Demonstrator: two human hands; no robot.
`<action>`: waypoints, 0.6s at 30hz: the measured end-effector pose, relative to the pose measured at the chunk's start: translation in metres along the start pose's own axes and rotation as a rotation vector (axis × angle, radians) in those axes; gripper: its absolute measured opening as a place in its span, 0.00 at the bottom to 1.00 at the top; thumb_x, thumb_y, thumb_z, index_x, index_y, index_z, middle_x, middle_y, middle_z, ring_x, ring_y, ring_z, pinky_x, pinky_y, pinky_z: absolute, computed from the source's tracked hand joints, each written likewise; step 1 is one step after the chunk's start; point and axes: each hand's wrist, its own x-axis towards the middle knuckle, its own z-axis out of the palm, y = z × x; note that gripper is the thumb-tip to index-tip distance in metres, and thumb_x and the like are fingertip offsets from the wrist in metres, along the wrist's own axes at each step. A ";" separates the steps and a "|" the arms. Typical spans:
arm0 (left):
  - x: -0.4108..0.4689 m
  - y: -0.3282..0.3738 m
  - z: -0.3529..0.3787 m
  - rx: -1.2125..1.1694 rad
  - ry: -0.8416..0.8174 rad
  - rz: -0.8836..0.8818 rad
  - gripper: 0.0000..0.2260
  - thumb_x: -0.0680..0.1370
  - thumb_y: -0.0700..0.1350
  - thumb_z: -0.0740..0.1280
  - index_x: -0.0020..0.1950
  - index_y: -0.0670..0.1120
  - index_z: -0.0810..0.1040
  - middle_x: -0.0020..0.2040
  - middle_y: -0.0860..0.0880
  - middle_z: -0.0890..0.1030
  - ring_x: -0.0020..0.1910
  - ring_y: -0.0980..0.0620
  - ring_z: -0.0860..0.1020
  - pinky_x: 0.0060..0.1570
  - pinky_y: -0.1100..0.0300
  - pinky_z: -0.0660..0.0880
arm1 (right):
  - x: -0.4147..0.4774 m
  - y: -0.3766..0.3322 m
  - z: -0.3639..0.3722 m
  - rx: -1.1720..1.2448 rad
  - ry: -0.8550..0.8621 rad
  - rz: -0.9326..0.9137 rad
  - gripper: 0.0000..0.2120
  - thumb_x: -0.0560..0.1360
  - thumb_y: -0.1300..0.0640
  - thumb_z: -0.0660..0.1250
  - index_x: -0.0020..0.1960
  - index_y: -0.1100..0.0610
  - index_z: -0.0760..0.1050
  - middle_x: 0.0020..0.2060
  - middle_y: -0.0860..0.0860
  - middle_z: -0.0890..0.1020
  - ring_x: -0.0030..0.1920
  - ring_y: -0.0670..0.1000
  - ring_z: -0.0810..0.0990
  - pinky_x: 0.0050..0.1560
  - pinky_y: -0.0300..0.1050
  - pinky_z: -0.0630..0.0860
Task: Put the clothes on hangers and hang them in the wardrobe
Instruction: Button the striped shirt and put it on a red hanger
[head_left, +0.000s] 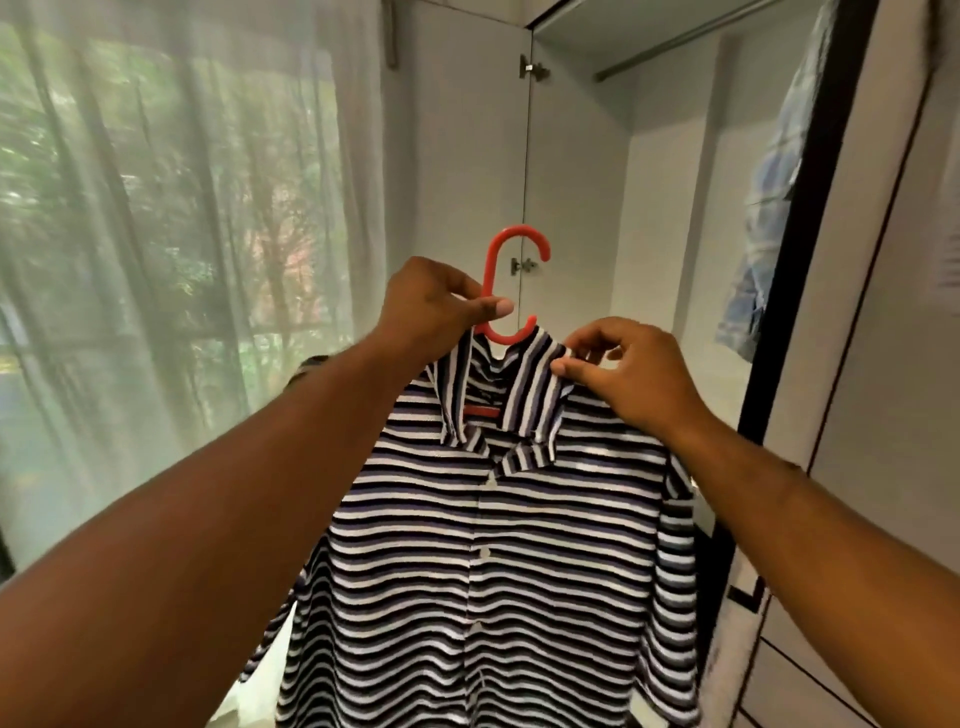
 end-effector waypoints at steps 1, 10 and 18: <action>0.003 -0.002 -0.002 -0.006 0.011 -0.003 0.11 0.70 0.54 0.79 0.43 0.47 0.87 0.39 0.51 0.85 0.43 0.54 0.83 0.49 0.59 0.78 | 0.003 0.001 0.003 0.012 0.027 -0.031 0.08 0.71 0.50 0.79 0.46 0.50 0.84 0.41 0.43 0.84 0.43 0.41 0.80 0.44 0.28 0.72; 0.033 -0.015 -0.015 -0.041 0.075 0.027 0.08 0.69 0.54 0.79 0.37 0.52 0.85 0.37 0.55 0.85 0.40 0.58 0.83 0.45 0.62 0.77 | 0.014 0.003 0.006 0.231 0.171 -0.054 0.05 0.74 0.48 0.74 0.46 0.49 0.83 0.45 0.42 0.84 0.47 0.47 0.82 0.52 0.45 0.78; 0.088 -0.032 0.028 -0.072 -0.057 0.138 0.09 0.70 0.50 0.79 0.43 0.47 0.84 0.41 0.52 0.84 0.38 0.58 0.84 0.45 0.58 0.82 | 0.114 -0.022 -0.008 0.137 -0.062 0.052 0.27 0.75 0.34 0.66 0.70 0.43 0.73 0.57 0.43 0.81 0.55 0.43 0.79 0.54 0.44 0.78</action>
